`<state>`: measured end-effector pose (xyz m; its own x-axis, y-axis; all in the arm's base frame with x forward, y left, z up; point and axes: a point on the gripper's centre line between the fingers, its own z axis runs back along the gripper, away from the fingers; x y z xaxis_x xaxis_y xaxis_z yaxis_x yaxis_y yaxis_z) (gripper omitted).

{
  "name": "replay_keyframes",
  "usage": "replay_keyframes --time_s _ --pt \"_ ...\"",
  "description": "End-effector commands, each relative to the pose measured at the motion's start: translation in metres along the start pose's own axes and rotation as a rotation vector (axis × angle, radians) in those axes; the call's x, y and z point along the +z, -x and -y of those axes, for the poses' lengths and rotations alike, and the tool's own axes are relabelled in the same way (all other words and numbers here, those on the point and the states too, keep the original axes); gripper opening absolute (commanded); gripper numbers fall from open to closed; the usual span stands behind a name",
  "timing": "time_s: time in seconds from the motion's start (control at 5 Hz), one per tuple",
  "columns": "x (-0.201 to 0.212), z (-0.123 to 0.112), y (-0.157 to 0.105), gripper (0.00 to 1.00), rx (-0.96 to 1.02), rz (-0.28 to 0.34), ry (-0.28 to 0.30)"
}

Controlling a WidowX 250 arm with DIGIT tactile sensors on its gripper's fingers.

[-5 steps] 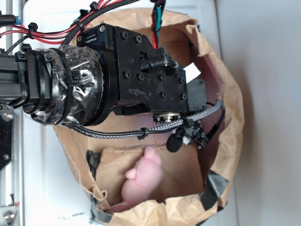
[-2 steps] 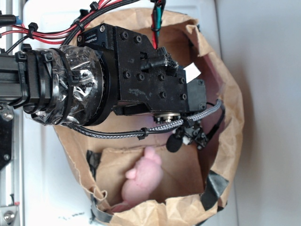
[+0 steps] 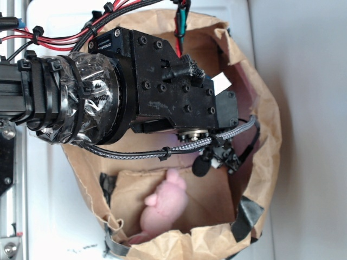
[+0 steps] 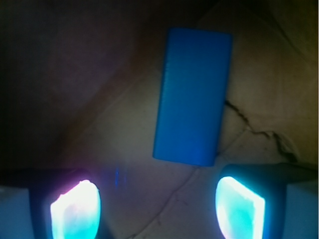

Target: Grab the blue block.

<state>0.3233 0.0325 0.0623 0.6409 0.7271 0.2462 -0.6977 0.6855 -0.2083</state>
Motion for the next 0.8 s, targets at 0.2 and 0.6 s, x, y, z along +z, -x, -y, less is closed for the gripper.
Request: replay_keyframes --time_s 0.2,0.6 --pt "0.007 -0.017 0.0 1.0 0.041 0.041 -0.01" --pt "0.013 -0.022 -0.005 1.0 0.076 0.067 0.0"
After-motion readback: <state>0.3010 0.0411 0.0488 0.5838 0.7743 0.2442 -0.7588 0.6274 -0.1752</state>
